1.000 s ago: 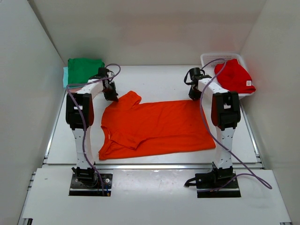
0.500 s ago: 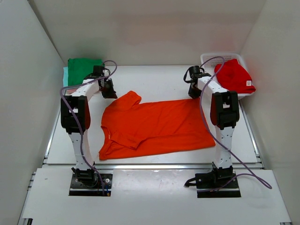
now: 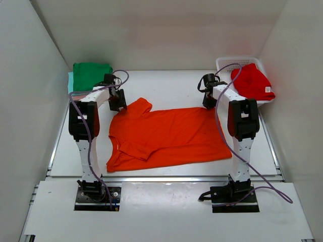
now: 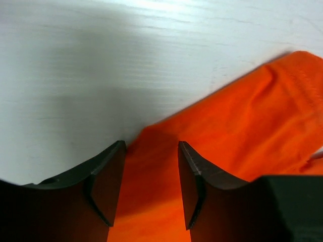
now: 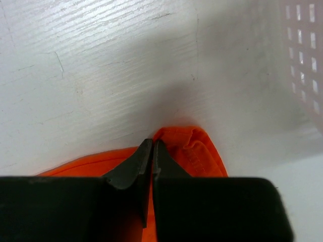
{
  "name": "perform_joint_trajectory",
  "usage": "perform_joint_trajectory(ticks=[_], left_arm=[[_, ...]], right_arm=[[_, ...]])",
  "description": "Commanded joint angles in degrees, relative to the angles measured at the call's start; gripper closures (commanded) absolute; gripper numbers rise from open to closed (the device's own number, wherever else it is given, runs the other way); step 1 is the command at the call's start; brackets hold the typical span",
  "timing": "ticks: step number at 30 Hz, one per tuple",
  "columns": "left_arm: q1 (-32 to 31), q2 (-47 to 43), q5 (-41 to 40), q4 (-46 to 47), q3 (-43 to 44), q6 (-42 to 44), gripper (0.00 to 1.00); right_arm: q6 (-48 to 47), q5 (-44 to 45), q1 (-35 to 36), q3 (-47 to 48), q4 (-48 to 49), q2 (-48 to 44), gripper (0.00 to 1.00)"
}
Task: Fold and stack the t-shirts
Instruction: Grap the side of the flattened tshirt furthest away from the robot with both arms
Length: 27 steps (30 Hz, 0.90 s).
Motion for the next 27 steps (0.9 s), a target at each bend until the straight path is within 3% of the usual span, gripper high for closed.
perform_joint_trajectory(ticks=[1, 4, 5, 7, 8, 9, 19, 27], left_arm=[[-1.96, 0.53, -1.84, -1.82, 0.99, 1.90, 0.43], [-3.37, 0.62, -2.63, -2.79, -0.76, 4.26, 0.43], [-3.81, 0.45, -2.55, -2.97, -1.64, 4.71, 0.53], [-4.25, 0.18, -2.20, -2.27, -3.05, 5.24, 0.86], [-4.25, 0.01, -2.46, -2.36, -3.67, 5.24, 0.97], [-4.25, 0.00, -2.81, -2.10, -3.76, 5.16, 1.00], [-4.34, -8.50, -2.11, -1.22, -3.05, 5.24, 1.00], [-1.09, -18.45, 4.74, 4.31, -13.76, 5.95, 1.00]], right_arm=[[0.97, 0.27, 0.09, -0.77, 1.27, -4.29, 1.00], [0.62, 0.79, -0.09, -1.74, 1.53, -4.38, 1.00], [0.97, 0.36, -0.35, -1.66, 1.71, -4.90, 1.00], [0.89, 0.18, -0.44, -1.92, 2.06, -5.08, 1.00], [0.80, 0.27, -0.36, -2.18, 2.15, -5.35, 1.00], [0.80, -0.08, -0.70, -2.44, 2.15, -5.52, 1.00], [-0.08, -2.89, -0.53, -5.08, 5.40, -9.12, 1.00], [-0.60, -7.63, -2.81, -14.04, 12.60, -16.76, 1.00]])
